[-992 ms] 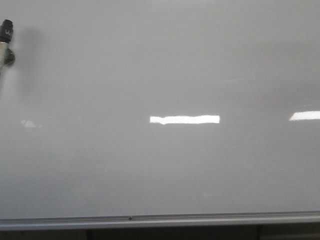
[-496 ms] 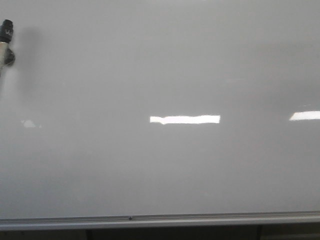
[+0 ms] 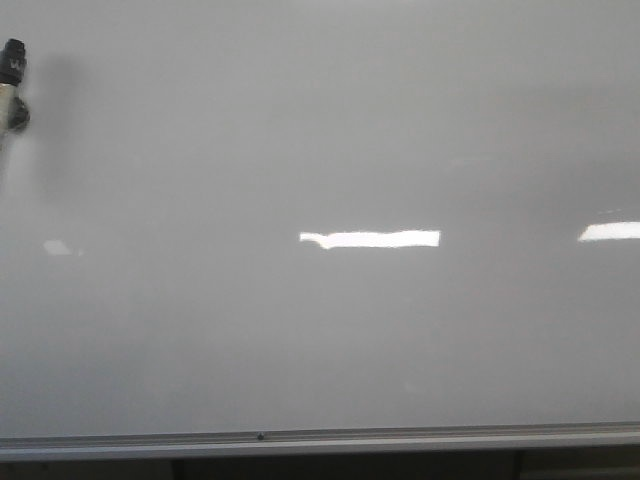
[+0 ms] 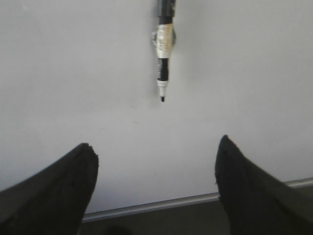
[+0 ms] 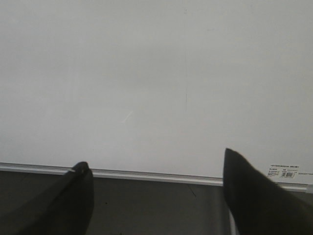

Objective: Write number 1 on whiteboard

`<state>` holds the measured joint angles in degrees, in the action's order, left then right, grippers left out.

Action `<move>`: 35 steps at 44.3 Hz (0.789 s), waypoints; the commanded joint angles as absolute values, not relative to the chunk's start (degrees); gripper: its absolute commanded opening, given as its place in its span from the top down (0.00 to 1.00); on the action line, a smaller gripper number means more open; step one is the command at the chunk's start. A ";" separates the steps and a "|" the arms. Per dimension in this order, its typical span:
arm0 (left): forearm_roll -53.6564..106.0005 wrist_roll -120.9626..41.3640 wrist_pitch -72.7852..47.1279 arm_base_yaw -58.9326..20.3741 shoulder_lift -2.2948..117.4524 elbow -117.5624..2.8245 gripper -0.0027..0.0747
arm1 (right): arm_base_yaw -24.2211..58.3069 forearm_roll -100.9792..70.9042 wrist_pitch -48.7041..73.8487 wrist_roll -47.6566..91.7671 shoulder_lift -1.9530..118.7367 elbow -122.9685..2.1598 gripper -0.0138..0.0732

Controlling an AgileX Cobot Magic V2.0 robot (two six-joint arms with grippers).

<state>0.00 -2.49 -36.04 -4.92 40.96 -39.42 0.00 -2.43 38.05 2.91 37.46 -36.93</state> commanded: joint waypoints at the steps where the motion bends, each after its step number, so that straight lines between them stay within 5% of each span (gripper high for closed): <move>1: 0.54 -3.05 -33.41 -7.35 45.49 -43.24 0.32 | 0.00 -1.91 33.92 3.51 37.93 -38.61 0.18; 35: 0.74 -2.82 -18.68 -6.87 78.92 -55.37 0.32 | 0.00 -1.91 33.92 3.51 37.93 -38.61 0.18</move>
<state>0.00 -3.00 -23.99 -7.43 77.95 -52.51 0.00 -2.43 38.05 3.06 37.46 -36.93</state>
